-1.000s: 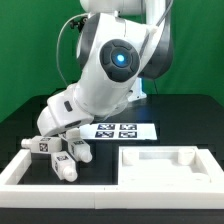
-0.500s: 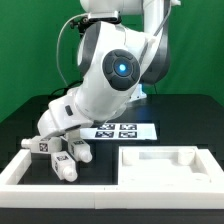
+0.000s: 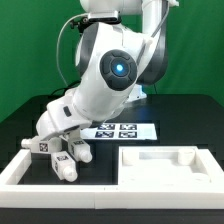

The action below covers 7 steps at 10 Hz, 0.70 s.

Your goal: Assemble one leg

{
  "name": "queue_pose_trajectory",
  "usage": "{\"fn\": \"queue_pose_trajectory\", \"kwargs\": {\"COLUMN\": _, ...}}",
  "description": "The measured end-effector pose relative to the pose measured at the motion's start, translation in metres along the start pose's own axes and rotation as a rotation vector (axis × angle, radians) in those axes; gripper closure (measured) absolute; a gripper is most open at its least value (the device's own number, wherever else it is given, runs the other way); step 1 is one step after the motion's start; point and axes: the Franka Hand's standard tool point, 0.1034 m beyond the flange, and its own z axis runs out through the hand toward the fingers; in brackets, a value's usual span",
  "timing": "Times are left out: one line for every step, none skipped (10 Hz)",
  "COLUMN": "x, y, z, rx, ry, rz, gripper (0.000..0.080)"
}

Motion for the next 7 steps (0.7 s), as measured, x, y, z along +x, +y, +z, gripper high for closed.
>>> {"fn": "queue_pose_trajectory", "kwargs": {"x": 0.000, "y": 0.000, "z": 0.000, "rx": 0.000, "ry": 0.000, "rz": 0.000, "gripper": 0.0525}}
{"fn": "queue_pose_trajectory", "kwargs": {"x": 0.000, "y": -0.001, "z": -0.002, "rx": 0.000, "ry": -0.003, "rz": -0.001, "gripper": 0.0524}}
{"fn": "queue_pose_trajectory", "kwargs": {"x": -0.001, "y": -0.006, "z": -0.013, "rx": -0.006, "ry": -0.005, "rz": -0.008, "gripper": 0.0524}}
{"fn": "queue_pose_trajectory", "kwargs": {"x": -0.007, "y": -0.010, "z": -0.029, "rx": -0.007, "ry": -0.017, "rz": -0.009, "gripper": 0.0524}}
{"fn": "queue_pose_trajectory", "kwargs": {"x": -0.019, "y": -0.014, "z": -0.054, "rx": 0.008, "ry": -0.057, "rz": 0.000, "gripper": 0.0524}}
{"fn": "queue_pose_trajectory", "kwargs": {"x": -0.026, "y": -0.013, "z": -0.090, "rx": 0.012, "ry": -0.072, "rz": 0.028, "gripper": 0.0524}}
{"fn": "queue_pose_trajectory", "kwargs": {"x": -0.028, "y": -0.012, "z": -0.115, "rx": 0.020, "ry": -0.062, "rz": 0.065, "gripper": 0.0524}}
